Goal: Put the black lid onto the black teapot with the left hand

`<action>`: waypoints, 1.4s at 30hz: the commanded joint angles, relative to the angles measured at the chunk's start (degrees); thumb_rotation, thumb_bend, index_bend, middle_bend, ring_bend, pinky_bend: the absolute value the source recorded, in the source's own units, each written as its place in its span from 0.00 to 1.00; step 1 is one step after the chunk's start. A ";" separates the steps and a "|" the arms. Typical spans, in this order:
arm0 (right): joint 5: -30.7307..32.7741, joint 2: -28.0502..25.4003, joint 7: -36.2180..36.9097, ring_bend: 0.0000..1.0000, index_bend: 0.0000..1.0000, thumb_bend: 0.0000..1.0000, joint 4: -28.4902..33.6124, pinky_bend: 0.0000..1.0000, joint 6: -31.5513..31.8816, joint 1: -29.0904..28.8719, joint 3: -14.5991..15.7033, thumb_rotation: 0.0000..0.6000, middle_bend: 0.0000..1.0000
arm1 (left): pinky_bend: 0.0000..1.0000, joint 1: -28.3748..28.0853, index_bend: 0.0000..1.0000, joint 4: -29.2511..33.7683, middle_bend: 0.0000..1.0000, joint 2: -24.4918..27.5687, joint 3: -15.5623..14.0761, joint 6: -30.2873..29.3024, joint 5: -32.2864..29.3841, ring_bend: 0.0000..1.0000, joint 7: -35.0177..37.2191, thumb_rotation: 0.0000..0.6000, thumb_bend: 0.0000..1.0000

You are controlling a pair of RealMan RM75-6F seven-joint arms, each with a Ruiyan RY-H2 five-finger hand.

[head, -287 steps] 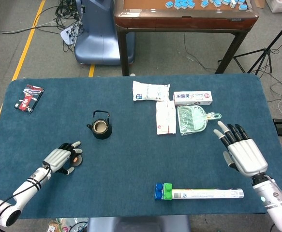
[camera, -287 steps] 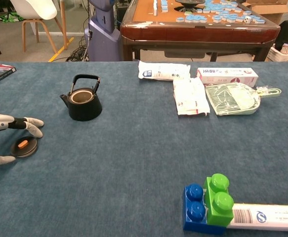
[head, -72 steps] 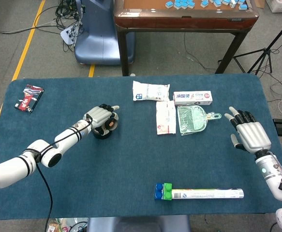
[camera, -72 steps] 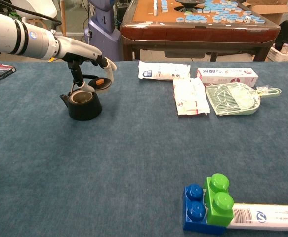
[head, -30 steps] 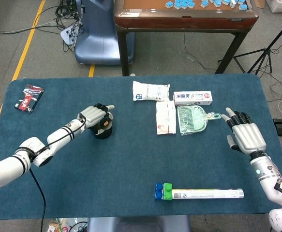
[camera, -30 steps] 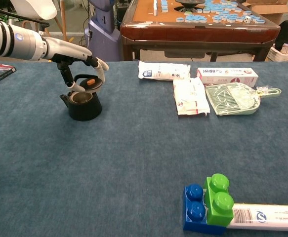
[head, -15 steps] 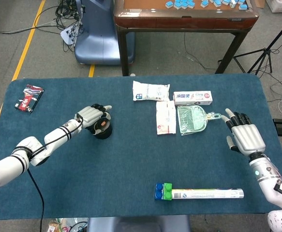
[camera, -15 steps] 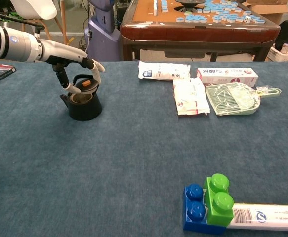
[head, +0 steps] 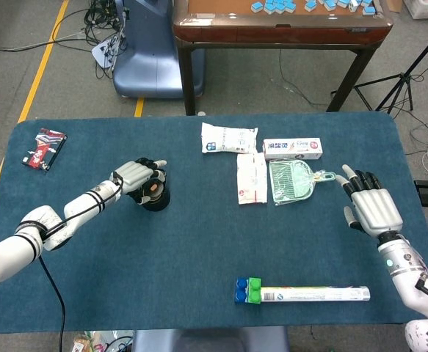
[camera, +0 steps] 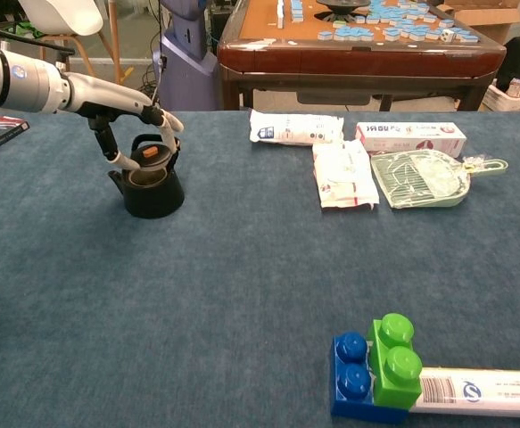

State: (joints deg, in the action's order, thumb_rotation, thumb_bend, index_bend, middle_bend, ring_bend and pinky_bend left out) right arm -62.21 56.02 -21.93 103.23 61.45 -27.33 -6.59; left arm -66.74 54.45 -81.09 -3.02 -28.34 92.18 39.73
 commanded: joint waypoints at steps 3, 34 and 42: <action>-0.29 0.21 0.39 0.00 0.09 0.55 -0.48 0.00 -0.25 -0.16 0.00 1.00 0.00 | 0.00 -0.18 0.33 0.07 0.00 0.09 -0.44 -0.35 0.10 0.00 0.36 1.00 0.33; -1.26 0.08 1.68 0.00 0.09 0.55 -0.94 0.00 -0.25 -0.06 0.20 1.00 0.00 | 0.00 -0.09 0.18 2.66 0.00 2.06 -1.09 -1.75 -1.58 0.00 -0.14 1.00 0.33; -3.57 0.12 4.50 0.00 0.09 0.55 -2.18 0.00 -0.52 0.13 0.20 1.00 0.00 | 0.00 1.89 0.18 8.82 0.00 6.16 -0.06 -2.53 -4.66 0.00 -5.76 1.00 0.33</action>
State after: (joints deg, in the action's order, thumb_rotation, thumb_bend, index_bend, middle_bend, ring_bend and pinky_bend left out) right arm -65.50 56.14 -17.73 101.25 61.01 -27.21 -6.36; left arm -65.54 61.89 -75.90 -3.45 -30.59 88.49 35.43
